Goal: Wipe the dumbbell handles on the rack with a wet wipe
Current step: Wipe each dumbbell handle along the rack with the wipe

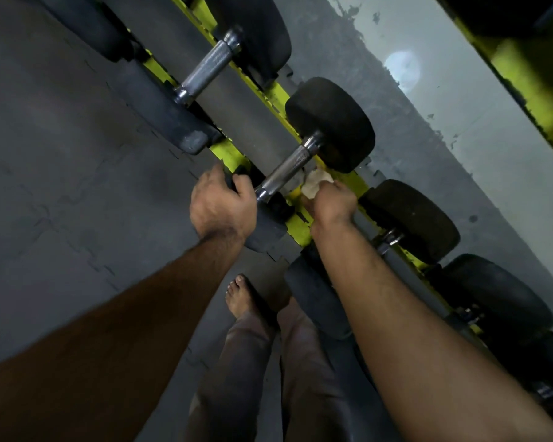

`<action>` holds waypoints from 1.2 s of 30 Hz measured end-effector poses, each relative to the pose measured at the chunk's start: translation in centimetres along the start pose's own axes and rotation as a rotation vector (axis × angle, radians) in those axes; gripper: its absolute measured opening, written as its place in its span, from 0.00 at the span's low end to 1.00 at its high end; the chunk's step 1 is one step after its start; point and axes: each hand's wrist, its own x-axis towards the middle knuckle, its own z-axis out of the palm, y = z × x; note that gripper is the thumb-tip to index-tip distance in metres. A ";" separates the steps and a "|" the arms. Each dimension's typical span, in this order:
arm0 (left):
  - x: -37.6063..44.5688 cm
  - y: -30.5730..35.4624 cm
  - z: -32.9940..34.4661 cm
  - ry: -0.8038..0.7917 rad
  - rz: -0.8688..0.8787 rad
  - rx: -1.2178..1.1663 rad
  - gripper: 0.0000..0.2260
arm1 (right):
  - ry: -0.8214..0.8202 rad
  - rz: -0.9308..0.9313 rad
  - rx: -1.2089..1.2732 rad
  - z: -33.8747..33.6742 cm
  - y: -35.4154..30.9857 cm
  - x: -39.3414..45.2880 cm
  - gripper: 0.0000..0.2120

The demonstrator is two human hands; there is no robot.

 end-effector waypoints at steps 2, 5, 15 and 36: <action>0.1 -0.1 0.2 0.007 0.015 -0.007 0.23 | -0.059 0.094 0.125 0.8 -1.4 0.2 0.13; 0.2 -0.3 0.3 -0.006 -0.002 0.000 0.26 | -0.171 0.091 -0.010 1.8 -2.6 0.3 0.15; 0.3 -1.0 0.7 -0.009 0.010 -0.008 0.18 | -0.363 0.176 -0.298 3.2 -2.2 -2.0 0.07; 0.3 -0.8 0.7 -0.018 0.002 -0.011 0.22 | -0.444 0.271 -0.105 2.9 -1.7 0.8 0.07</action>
